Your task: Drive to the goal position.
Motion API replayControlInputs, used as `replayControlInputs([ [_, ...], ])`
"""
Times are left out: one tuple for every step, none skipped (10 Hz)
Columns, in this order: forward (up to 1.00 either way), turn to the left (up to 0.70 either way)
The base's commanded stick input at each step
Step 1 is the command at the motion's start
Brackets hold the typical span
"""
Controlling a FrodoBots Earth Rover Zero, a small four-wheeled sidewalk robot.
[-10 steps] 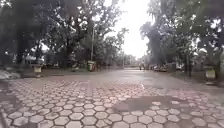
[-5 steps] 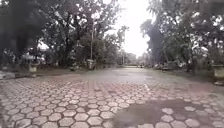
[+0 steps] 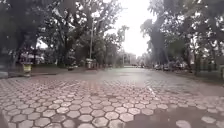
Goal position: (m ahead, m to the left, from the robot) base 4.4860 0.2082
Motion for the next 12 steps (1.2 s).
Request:
replayControlInputs([
  [0.70,0.00],
  [0.70,0.00],
  [0.70,0.00],
  [0.70,0.00],
  [0.70,0.00],
  [0.70,0.00],
  [0.70,0.00],
  [0.70,0.00],
  [0.70,0.00],
  [0.70,0.00],
  [0.70,0.00],
  [0.70,0.00],
])
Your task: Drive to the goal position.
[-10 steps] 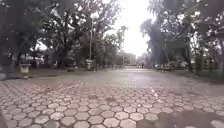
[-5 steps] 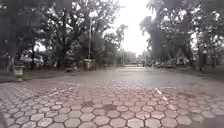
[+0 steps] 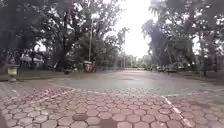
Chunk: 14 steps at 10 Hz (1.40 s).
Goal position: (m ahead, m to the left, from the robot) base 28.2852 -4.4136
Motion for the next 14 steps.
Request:
replayControlInputs([
  [0.70,0.00],
  [0.70,0.00],
  [0.70,0.00],
  [0.70,0.00],
  [0.70,0.00],
  [0.70,0.00],
  [0.70,0.00],
  [0.70,0.00],
  [0.70,0.00],
  [0.70,0.00],
  [0.70,0.00],
  [0.70,0.00],
  [0.70,0.00],
  [0.70,0.00],
])
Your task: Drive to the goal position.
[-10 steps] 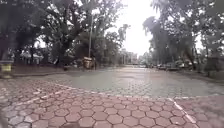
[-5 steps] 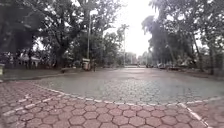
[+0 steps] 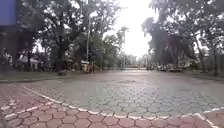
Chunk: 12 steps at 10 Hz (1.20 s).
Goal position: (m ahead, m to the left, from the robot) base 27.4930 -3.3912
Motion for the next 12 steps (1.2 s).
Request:
replayControlInputs([
  [0.70,0.00],
  [0.70,0.00],
  [0.70,0.00],
  [0.70,0.00],
  [0.70,0.00],
  [0.70,0.00],
  [0.70,0.00],
  [0.70,0.00],
  [0.70,0.00],
  [0.70,0.00],
  [0.70,0.00],
  [0.70,0.00],
])
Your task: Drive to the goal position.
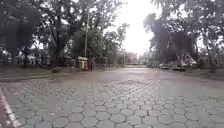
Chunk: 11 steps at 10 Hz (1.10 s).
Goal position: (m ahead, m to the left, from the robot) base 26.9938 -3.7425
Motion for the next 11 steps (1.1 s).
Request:
replayControlInputs([
  [0.70,0.00],
  [0.70,0.00],
  [0.70,0.00],
  [0.70,0.00],
  [0.70,0.00],
  [0.70,0.00],
  [0.70,0.00],
  [0.70,0.00],
  [0.70,0.00],
  [0.70,0.00],
  [0.70,0.00],
])
